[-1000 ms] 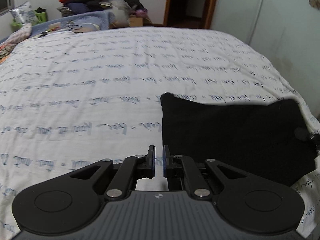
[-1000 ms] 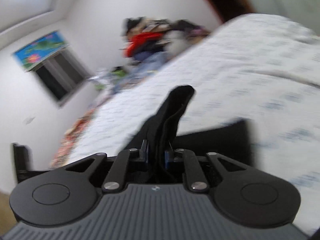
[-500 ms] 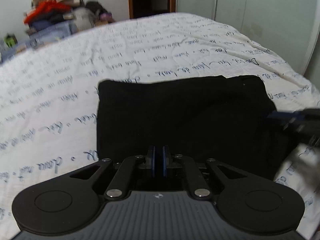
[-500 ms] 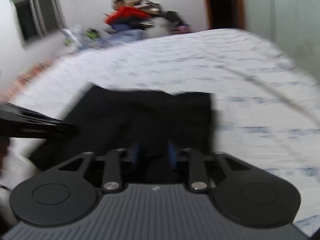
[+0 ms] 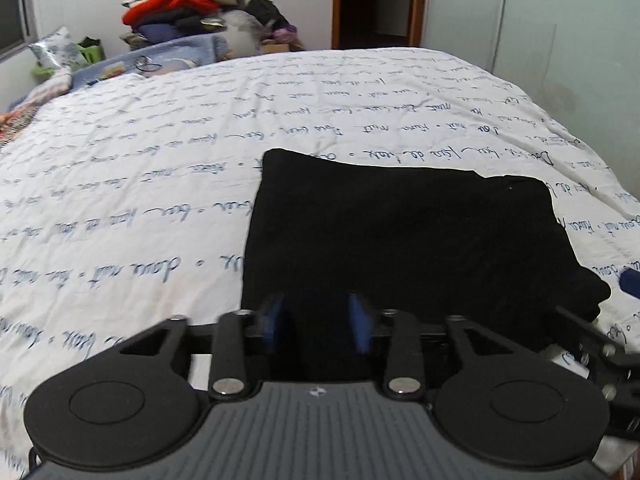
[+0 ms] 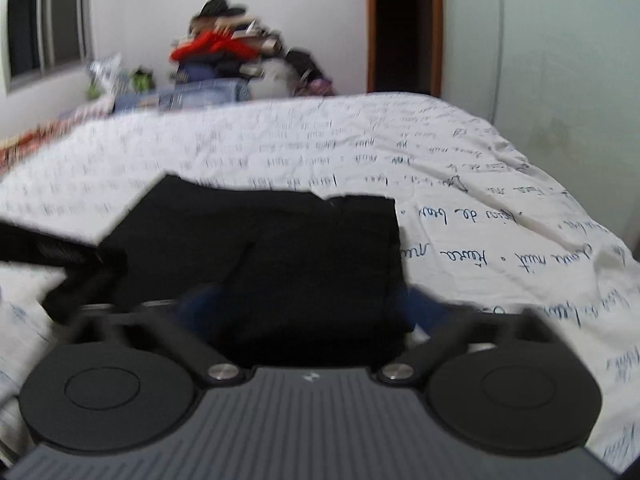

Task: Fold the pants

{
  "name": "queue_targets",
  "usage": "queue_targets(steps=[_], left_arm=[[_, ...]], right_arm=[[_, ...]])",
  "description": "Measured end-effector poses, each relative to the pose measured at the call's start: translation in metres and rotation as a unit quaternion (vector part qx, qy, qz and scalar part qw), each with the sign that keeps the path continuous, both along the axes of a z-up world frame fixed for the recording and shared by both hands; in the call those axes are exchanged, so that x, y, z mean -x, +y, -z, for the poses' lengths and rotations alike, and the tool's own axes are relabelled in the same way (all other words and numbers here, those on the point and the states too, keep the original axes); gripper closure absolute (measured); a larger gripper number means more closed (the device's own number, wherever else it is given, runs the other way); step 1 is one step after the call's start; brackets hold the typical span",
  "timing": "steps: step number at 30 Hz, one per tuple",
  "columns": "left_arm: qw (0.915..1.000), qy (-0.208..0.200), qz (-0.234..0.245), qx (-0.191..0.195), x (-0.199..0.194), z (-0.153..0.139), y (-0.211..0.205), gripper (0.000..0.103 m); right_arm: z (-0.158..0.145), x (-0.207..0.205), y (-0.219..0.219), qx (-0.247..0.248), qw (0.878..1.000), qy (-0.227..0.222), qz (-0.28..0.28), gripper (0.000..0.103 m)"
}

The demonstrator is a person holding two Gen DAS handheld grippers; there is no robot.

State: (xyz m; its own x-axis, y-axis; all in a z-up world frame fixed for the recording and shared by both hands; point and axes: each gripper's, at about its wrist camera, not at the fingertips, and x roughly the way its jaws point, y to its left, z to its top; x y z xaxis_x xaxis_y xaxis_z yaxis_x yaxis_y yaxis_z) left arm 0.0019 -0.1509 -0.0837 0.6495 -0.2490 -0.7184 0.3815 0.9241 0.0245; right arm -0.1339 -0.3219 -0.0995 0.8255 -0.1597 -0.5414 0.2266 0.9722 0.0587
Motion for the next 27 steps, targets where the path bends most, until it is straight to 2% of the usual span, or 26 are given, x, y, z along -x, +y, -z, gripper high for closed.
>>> queue_targets(steps=[1,2,3,6,12,16,19,27], left_arm=[[1.0000,-0.005,-0.002,-0.004,0.004,-0.001,0.001,0.048],[0.9999,-0.011,-0.002,-0.007,0.008,-0.003,0.001,0.038],[0.9998,-0.018,-0.002,-0.010,0.012,-0.005,0.002,0.034],[0.9993,-0.030,0.000,-0.022,0.022,-0.010,0.003,0.032],[0.9996,-0.013,0.006,-0.023,0.032,-0.009,0.006,0.032],[0.9996,-0.002,0.008,-0.028,0.033,-0.007,0.005,0.031],[0.9996,0.002,0.006,-0.026,0.035,-0.006,0.006,0.021],[0.9997,0.013,0.004,-0.021,0.037,-0.007,0.010,0.020]], right_arm=[[-0.002,0.004,0.008,0.005,1.000,0.005,0.010,0.000],[-0.004,0.005,0.016,0.013,1.000,0.015,0.018,0.000],[-0.006,0.006,0.024,0.022,0.999,0.024,0.022,0.000],[-0.010,0.014,0.035,0.018,0.999,0.031,0.024,0.000],[-0.010,0.026,0.043,-0.031,0.997,0.062,0.027,0.000],[-0.008,0.027,0.045,-0.024,0.997,0.072,0.029,0.000],[-0.008,0.027,0.044,-0.023,0.996,0.075,0.034,0.000],[-0.005,0.025,0.043,-0.027,0.995,0.088,0.037,0.000]])
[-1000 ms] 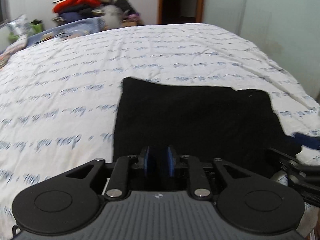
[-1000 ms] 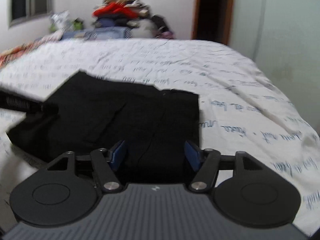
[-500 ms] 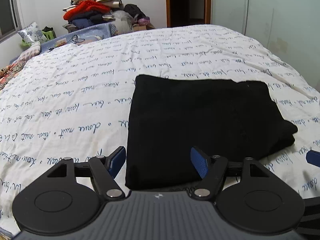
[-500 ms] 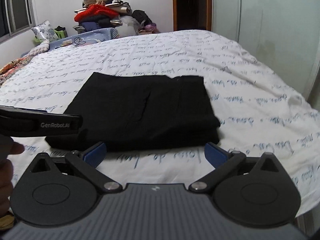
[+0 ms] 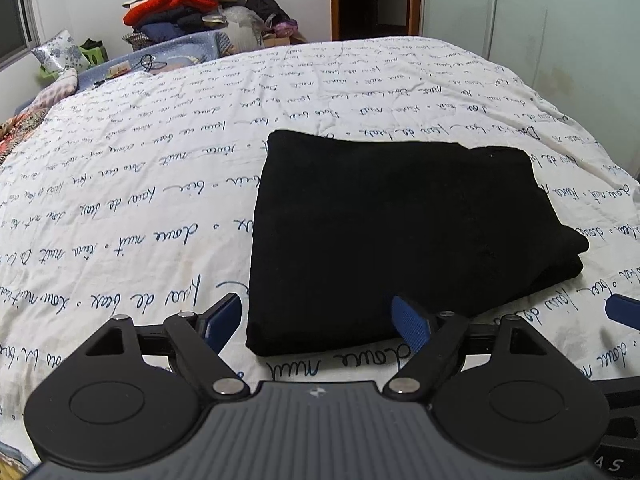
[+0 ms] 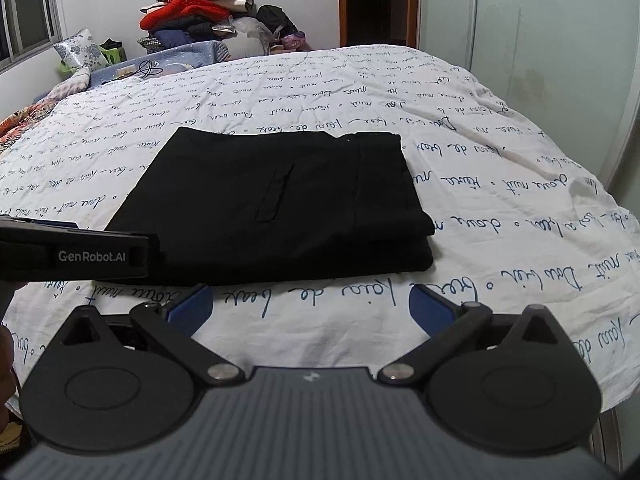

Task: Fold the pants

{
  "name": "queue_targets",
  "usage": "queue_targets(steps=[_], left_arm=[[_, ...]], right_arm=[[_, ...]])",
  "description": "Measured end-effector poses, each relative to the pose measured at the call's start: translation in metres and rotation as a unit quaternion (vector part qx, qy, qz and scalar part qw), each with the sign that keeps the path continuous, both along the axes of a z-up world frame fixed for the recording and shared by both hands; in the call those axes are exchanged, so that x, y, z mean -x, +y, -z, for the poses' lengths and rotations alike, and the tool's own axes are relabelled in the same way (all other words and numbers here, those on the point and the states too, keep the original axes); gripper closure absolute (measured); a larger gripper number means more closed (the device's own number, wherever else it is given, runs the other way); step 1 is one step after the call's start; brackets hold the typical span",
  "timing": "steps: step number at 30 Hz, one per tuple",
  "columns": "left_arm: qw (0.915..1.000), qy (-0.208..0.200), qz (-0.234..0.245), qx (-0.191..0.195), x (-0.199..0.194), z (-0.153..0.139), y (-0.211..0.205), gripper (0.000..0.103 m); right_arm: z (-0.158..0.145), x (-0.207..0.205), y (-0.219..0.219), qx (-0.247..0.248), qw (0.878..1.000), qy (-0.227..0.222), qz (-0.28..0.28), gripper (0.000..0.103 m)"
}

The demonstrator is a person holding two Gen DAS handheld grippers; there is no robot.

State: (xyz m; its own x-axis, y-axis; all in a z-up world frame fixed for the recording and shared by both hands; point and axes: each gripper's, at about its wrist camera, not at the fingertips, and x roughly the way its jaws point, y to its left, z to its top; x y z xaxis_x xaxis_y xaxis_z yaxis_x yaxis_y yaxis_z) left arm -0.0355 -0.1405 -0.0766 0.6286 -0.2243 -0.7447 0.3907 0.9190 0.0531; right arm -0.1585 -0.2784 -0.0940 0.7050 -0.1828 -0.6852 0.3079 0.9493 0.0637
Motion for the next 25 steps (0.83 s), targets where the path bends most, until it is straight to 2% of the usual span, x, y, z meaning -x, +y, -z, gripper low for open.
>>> queue_targets(steps=[9,25], left_arm=[[0.9999,0.011,-0.005,-0.005,-0.001,0.003,0.001,0.020],[0.9999,0.009,-0.001,-0.009,-0.001,0.005,0.000,0.020]], right_arm=[[0.007,-0.004,0.001,-0.008,1.000,0.016,-0.005,0.000],[0.010,-0.006,0.000,-0.010,1.000,0.021,-0.009,0.000]])
